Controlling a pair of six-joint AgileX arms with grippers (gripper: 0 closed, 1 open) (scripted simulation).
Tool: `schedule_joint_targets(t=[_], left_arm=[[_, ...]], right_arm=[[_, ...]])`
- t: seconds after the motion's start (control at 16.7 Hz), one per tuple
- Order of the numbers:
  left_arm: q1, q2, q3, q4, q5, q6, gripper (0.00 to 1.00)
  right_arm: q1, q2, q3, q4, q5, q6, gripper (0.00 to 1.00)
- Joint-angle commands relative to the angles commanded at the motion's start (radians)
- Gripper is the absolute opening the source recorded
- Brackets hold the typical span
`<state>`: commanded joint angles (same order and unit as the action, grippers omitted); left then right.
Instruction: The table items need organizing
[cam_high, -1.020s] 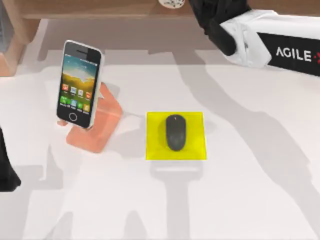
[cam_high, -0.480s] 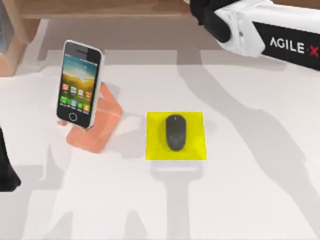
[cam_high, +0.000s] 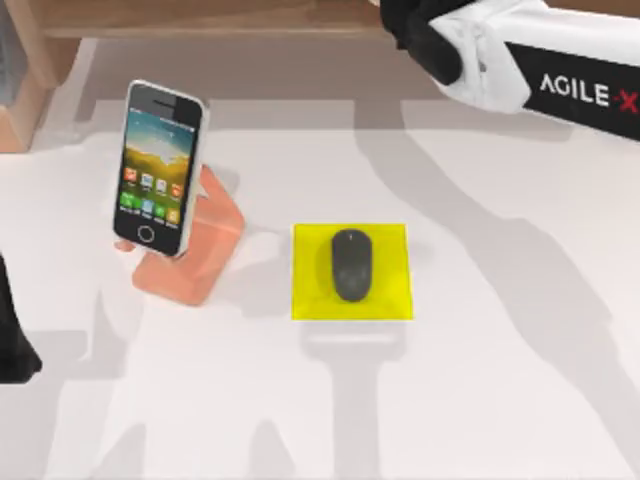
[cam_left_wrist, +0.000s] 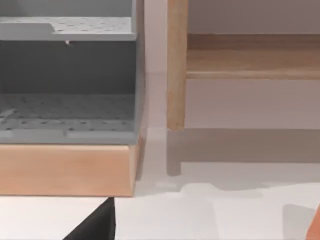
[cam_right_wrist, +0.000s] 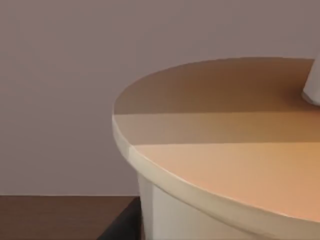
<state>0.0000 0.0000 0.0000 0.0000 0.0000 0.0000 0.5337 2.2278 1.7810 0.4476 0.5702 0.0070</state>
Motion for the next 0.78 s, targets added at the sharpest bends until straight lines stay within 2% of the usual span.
schedule_joint_targets(t=[0.24, 0.78], left_arm=[[0.0, 0.0, 0.0, 0.0, 0.0, 0.0, 1.0], [0.0, 0.0, 0.0, 0.0, 0.0, 0.0, 1.0]], right_arm=[[0.0, 0.005, 0.0, -0.002, 0.0, 0.0, 0.0], [0.0, 0.005, 0.0, -0.002, 0.0, 0.0, 0.68]])
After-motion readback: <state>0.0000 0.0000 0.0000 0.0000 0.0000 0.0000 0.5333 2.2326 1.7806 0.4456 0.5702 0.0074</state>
